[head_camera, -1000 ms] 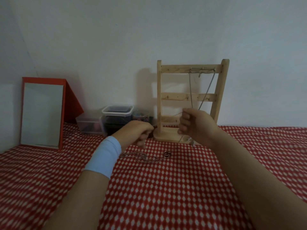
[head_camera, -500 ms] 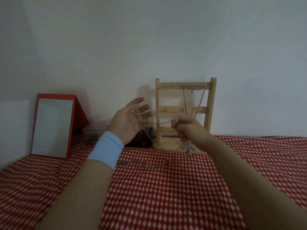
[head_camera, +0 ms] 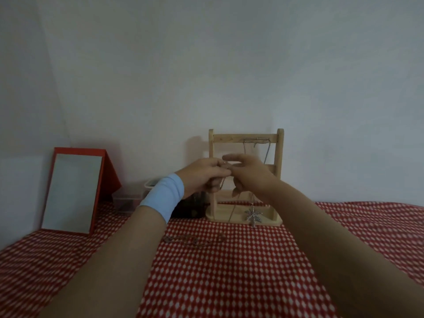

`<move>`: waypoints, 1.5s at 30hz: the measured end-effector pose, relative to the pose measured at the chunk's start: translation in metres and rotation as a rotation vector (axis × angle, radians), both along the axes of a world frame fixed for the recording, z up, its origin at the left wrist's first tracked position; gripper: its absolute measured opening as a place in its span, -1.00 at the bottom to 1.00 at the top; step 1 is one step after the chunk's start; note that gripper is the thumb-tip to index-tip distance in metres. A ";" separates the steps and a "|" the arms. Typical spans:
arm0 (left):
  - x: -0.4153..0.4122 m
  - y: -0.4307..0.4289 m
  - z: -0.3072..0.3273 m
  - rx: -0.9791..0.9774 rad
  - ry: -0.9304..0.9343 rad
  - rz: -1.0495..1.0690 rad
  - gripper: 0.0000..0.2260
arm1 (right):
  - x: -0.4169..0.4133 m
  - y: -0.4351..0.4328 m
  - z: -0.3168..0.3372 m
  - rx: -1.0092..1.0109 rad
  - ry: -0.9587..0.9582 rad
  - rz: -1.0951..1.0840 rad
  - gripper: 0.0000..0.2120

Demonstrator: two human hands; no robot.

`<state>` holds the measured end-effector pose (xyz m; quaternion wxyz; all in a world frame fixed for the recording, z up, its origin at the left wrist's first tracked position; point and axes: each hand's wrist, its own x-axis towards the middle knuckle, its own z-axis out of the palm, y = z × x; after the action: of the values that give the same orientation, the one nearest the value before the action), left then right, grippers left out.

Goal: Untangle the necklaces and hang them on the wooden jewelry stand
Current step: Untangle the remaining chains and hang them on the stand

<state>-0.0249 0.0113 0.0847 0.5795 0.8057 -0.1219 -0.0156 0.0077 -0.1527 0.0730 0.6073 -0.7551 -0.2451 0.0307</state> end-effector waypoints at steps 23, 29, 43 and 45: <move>0.033 0.018 -0.005 -0.855 0.115 -0.023 -0.80 | 0.042 -0.030 0.008 0.417 0.336 0.133 -0.74; 0.064 0.011 0.012 -0.566 -0.063 0.289 -0.86 | 0.049 -0.018 0.029 0.347 0.000 -0.289 -0.84; 0.096 0.002 0.028 -0.058 -0.120 0.622 -0.75 | 0.068 -0.003 0.030 0.022 -0.348 -0.712 -0.72; 0.095 0.001 0.022 -0.043 -0.132 0.584 -0.79 | 0.056 -0.003 0.026 0.002 -0.413 -0.737 -0.80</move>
<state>0.0701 0.0123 0.1066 0.5673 0.7934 0.0772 0.2068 0.0640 -0.1555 0.0995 0.5164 -0.7820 -0.0753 -0.3409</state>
